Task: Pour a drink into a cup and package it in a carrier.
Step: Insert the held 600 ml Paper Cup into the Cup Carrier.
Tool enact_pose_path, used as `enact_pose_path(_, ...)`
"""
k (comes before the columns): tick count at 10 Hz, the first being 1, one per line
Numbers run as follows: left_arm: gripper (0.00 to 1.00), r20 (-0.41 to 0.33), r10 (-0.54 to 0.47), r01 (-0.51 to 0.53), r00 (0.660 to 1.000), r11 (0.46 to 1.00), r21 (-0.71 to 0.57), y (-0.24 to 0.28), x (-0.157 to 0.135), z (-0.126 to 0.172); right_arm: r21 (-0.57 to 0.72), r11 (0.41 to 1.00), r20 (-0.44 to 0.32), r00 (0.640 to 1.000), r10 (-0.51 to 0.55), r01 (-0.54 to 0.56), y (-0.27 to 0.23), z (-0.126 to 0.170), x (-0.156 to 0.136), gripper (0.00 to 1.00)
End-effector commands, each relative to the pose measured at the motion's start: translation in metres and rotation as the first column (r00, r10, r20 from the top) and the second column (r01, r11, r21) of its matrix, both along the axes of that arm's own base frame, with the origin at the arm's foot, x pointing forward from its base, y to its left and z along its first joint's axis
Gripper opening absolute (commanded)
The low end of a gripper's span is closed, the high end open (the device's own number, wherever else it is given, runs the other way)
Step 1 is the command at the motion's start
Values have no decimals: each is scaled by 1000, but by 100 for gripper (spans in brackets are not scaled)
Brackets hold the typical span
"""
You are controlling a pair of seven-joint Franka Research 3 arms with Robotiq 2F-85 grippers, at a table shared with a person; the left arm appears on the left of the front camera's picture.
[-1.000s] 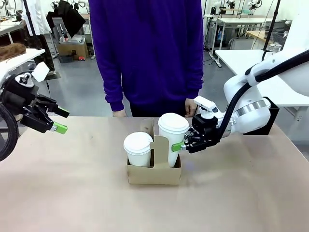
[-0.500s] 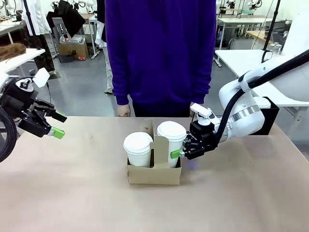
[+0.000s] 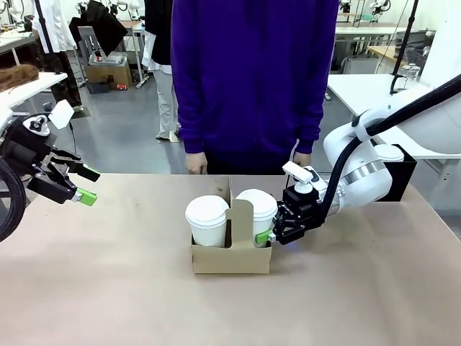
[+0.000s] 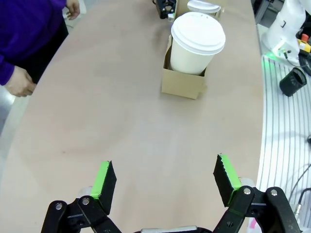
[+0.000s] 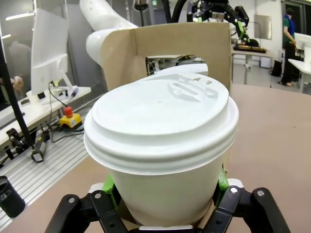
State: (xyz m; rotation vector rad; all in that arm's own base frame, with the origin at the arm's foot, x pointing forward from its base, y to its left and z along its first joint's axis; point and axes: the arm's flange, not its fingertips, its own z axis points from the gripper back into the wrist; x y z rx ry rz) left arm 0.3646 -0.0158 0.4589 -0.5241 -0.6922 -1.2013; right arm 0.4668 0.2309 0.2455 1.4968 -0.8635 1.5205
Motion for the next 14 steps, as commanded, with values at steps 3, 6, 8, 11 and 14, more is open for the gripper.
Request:
enact_pose_path(3,100,15,-12,12,1000,1000,-23,0,1,0,-7,1000,108,994,-15,16,-7,11,10,100)
enact_pose_path(6,100,15,-12,12,1000,1000,-23,0,1,0,-55,997,148,988,-40,49,-33,19,31,100)
enact_pose_path(8,100,15,-12,12,1000,1000,-23,0,1,0,-63,996,133,990,-52,61,-59,28,45,100)
enact_pose_path(11,100,15,-12,12,1000,1000,-23,0,1,0,-140,977,85,985,-151,162,-122,53,62,100)
enact_pose_path(14,100,15,-12,12,1000,1000,-23,0,1,0,-329,888,11,942,-336,321,-214,88,55,100)
